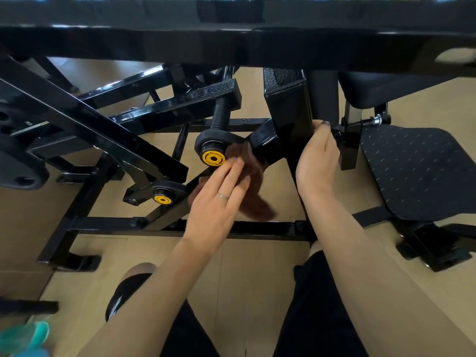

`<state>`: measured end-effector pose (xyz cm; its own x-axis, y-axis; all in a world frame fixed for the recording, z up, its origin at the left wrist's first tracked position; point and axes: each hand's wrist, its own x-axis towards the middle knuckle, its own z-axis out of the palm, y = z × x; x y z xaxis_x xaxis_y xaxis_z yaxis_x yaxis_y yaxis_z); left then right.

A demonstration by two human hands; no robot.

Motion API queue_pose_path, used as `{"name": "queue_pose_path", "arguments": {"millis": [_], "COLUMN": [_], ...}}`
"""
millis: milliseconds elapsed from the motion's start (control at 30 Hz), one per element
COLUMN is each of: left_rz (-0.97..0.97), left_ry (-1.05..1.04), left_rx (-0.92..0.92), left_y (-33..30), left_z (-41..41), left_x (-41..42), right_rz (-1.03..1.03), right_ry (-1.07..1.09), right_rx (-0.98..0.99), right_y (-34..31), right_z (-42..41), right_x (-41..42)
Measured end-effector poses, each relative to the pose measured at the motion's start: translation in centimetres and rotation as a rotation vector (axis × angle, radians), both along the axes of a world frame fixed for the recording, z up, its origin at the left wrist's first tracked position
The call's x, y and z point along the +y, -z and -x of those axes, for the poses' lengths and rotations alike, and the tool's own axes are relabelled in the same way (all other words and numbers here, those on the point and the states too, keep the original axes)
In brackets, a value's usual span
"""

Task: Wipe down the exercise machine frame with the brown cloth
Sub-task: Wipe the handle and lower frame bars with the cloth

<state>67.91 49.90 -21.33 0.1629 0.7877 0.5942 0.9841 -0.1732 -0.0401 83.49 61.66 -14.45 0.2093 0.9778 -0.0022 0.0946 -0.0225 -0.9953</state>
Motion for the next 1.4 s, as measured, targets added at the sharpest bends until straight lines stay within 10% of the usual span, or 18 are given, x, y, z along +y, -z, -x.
{"name": "queue_pose_path", "arguments": {"millis": [333, 900, 1400], "left_rz": [-0.235, 0.166, 0.019], "left_ry": [-0.020, 0.074, -0.170], "left_rx": [-0.243, -0.195, -1.099], "left_y": [-7.5, -11.0, -2.2], "left_z": [-0.8, 2.3, 5.6], "left_x": [2.8, 5.7, 1.8], "right_rz": [-0.041, 0.024, 0.087], "right_ry": [0.021, 0.081, -0.028], "right_rx": [-0.007, 0.014, 0.006], "right_y": [0.0, -0.1, -1.0], "right_z": [0.2, 0.7, -0.1], "right_x": [0.0, 0.1, -0.3]}}
